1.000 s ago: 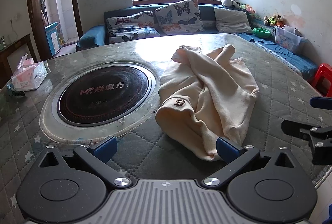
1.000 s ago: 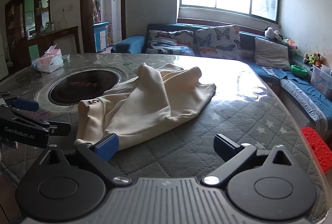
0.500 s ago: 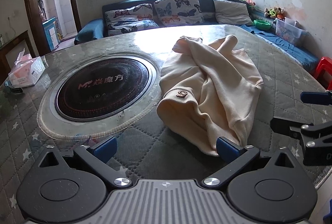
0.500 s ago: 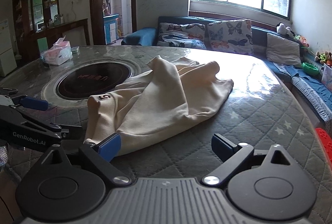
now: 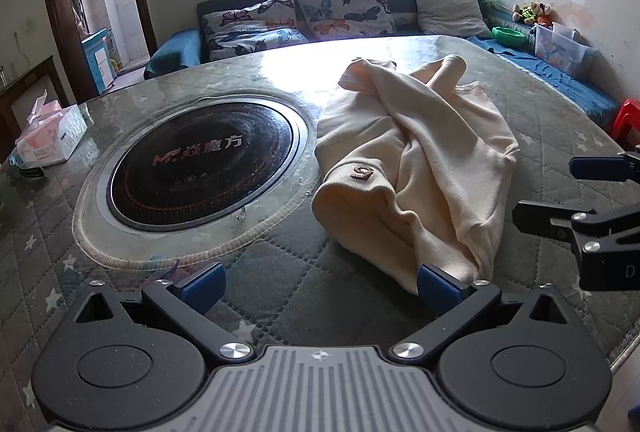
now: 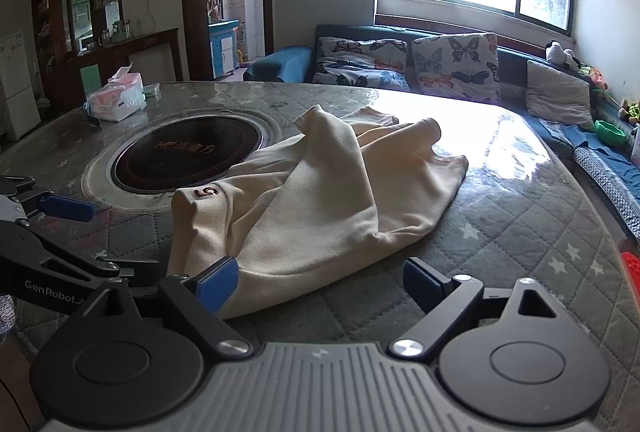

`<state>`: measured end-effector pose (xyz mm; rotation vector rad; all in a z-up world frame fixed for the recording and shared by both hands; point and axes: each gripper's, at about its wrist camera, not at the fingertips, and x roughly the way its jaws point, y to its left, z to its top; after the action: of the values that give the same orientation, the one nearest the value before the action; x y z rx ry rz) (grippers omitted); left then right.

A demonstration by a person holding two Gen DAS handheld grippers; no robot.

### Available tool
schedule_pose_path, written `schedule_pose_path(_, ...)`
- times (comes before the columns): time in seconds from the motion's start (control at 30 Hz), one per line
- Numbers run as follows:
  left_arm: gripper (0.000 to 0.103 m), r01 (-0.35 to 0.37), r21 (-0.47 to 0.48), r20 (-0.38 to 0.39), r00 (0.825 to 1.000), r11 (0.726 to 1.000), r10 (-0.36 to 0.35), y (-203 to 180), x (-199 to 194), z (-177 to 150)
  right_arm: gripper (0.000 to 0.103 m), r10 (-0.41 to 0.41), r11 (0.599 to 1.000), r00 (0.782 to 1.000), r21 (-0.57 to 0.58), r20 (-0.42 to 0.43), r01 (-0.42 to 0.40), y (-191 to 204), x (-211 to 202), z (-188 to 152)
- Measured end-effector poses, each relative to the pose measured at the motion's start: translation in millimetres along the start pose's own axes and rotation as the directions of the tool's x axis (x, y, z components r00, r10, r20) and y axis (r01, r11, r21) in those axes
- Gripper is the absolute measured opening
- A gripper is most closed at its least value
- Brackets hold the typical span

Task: Fold clothes
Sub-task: 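Move both tools toward the crumpled cream sweatshirt on the table, then grasp the cream sweatshirt fabric with the right tool and lift it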

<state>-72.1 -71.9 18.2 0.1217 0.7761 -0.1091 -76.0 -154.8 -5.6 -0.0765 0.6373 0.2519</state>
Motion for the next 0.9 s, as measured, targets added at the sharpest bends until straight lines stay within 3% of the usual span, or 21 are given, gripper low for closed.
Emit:
schedule_pose_path(0.57,0.103,-0.014,-0.032,0.036,0.999,0.999,0.015,25,15,33,0.078,0.014,1.000,1.000,0.006,-0.026,-0.013,-16,45,37)
schedule_pose_path(0.9,0.103,-0.020,-0.059,0.035,0.999,0.998,0.022,44,43,59,0.068,0.042,0.999,0.998,0.023,-0.050,-0.041,-32,118,90)
